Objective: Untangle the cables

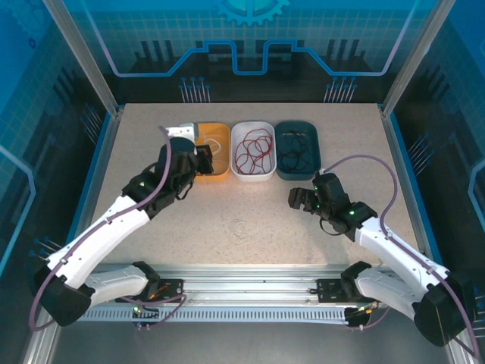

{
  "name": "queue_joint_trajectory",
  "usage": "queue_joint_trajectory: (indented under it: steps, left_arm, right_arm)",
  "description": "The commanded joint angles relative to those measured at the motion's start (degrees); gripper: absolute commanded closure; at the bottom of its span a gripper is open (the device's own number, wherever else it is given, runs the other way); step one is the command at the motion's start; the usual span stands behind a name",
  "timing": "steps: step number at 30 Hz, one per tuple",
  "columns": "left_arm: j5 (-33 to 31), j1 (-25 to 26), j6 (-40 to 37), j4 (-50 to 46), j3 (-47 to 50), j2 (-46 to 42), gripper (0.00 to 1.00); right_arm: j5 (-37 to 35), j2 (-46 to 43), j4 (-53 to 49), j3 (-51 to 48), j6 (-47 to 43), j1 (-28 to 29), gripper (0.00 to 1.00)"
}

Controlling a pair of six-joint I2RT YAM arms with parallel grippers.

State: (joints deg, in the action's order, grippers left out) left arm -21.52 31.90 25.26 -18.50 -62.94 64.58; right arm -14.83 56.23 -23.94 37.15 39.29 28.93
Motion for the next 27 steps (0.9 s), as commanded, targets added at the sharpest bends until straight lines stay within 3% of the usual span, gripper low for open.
queue_joint_trajectory:
  steps: [1,8,13,27]
  left_arm:
    - [4.3,-4.8,-4.4,5.4,-1.4,2.3,1.00]
    - [12.6,-13.1,-6.4,9.1,-6.8,14.8,1.00]
    - [17.9,-16.6,-6.0,11.0,-10.7,23.3,1.00]
    - [15.5,-18.2,-5.2,-1.3,-23.6,43.5,0.98]
  right_arm:
    - [-2.7,1.8,-0.3,3.1,1.9,2.1,0.00]
    - [-10.5,7.7,-6.9,8.7,5.4,8.6,0.00]
    - [-11.0,12.3,-11.8,12.9,7.1,9.7,0.00]
    - [-13.9,19.8,-19.8,20.7,10.3,12.5,0.00]
